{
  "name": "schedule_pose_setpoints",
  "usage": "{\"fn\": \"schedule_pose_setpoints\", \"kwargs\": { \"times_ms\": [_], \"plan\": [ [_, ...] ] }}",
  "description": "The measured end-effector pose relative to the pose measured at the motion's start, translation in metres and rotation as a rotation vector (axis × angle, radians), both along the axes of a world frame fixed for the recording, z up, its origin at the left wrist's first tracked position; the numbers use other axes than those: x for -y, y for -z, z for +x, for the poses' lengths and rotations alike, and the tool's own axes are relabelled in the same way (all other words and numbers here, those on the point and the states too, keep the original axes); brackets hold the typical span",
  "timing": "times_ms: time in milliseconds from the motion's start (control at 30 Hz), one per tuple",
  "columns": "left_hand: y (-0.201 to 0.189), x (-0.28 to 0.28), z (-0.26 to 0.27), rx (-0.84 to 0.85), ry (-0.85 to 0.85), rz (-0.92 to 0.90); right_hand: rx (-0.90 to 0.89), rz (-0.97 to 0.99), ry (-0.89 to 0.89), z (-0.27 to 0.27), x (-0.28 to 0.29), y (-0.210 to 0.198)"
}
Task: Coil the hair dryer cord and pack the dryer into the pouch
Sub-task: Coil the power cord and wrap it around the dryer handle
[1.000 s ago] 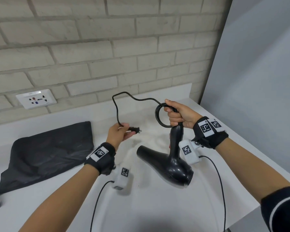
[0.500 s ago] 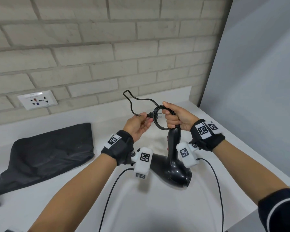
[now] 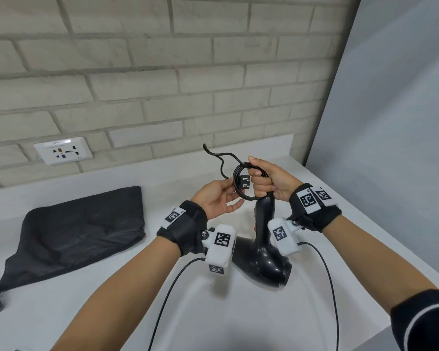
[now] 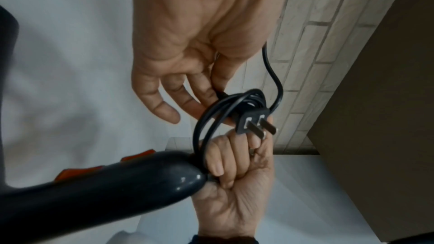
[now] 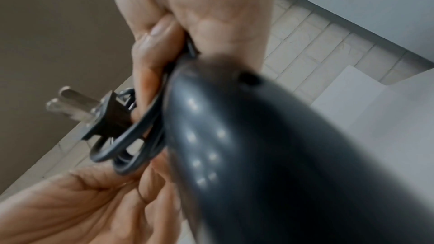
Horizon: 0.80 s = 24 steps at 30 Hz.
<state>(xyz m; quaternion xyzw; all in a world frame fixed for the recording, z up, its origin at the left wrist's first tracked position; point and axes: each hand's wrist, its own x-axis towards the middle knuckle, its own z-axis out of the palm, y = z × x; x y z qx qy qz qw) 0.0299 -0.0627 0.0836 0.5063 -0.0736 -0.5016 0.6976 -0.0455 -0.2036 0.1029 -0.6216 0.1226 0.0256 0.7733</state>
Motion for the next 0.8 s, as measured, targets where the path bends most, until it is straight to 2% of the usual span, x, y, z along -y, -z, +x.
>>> {"fn": "schedule_pose_setpoints", "kwargs": {
  "times_ms": [233,333,533,600,800],
  "plan": [
    [-0.006,-0.001,-0.005,0.054,0.034,0.040,0.015,-0.029,0.020,-0.001,-0.003,-0.002],
    [-0.011,-0.003,-0.007,0.042,0.027,0.003,0.017,-0.041,0.018,-0.001,-0.003,-0.003],
    [-0.018,-0.012,-0.012,-0.026,0.144,-0.062,0.017,-0.042,0.032,0.002,-0.004,0.000],
    [-0.021,-0.016,-0.015,0.053,0.219,-0.021,0.005,-0.086,0.040,0.002,-0.006,-0.002],
    [-0.034,-0.025,-0.026,0.494,0.350,0.267,0.012,-0.168,0.053,0.004,-0.011,-0.004]
  ]
}}
